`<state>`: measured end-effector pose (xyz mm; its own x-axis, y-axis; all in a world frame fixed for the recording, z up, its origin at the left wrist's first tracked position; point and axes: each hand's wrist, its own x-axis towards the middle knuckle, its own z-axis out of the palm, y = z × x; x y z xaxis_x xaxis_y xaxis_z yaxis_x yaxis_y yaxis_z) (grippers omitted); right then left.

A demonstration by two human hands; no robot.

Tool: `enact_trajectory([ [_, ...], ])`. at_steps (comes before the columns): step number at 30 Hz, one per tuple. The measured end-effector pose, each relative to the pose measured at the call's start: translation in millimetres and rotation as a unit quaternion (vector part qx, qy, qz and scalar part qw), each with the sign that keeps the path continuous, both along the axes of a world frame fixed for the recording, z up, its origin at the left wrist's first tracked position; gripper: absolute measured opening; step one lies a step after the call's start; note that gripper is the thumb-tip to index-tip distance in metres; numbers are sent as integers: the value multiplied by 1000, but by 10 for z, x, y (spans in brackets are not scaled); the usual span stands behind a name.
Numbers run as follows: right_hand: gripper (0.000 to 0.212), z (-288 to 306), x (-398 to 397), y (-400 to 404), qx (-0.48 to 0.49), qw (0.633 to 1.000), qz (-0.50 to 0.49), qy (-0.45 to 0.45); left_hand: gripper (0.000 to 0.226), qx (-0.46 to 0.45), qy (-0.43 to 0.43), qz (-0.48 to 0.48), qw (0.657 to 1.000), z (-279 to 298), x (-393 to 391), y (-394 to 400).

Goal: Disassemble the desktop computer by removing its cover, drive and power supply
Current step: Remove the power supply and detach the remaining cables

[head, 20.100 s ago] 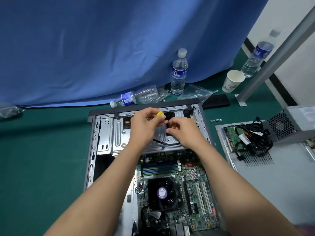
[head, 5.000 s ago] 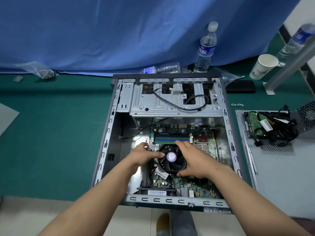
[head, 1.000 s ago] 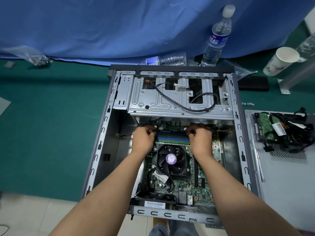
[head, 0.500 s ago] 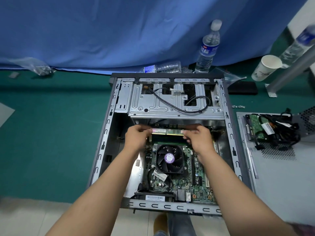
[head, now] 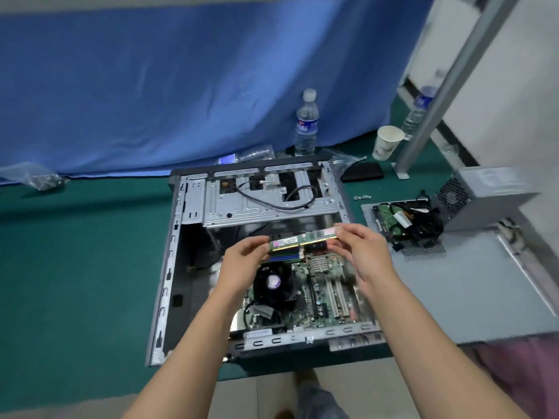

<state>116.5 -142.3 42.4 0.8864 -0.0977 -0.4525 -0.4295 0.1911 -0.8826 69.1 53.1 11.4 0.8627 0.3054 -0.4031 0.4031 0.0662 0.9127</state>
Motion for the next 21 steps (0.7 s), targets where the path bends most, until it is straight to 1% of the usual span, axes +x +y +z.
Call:
enact_trajectory([
  [3,6,68,25,-293,10,998,-65,-7,15,43,-13,-68,997,59,15,-203],
  [5,6,75,59,-489,24,994,-102,-13,14,117,-9,-111,987,65,26,-328],
  [7,11,60,110,-690,44,989,-140,-14,16,179,-6,-141,974,53,47,-467],
  [10,16,19,232,-1008,82,978,-193,-4,32,220,1,-163,962,62,130,-766],
  [12,17,-35,328,-1238,84,975,-206,8,47,262,2,-181,948,52,216,-1022],
  [14,17,-111,414,-1492,72,974,-213,27,61,293,-3,-184,938,43,309,-1309],
  [17,18,-258,530,-1863,48,974,-213,55,80,324,6,-161,932,16,451,-1708],
  [21,22,-524,661,-2204,13,978,-189,92,95,417,39,-121,900,-76,533,-1991],
])
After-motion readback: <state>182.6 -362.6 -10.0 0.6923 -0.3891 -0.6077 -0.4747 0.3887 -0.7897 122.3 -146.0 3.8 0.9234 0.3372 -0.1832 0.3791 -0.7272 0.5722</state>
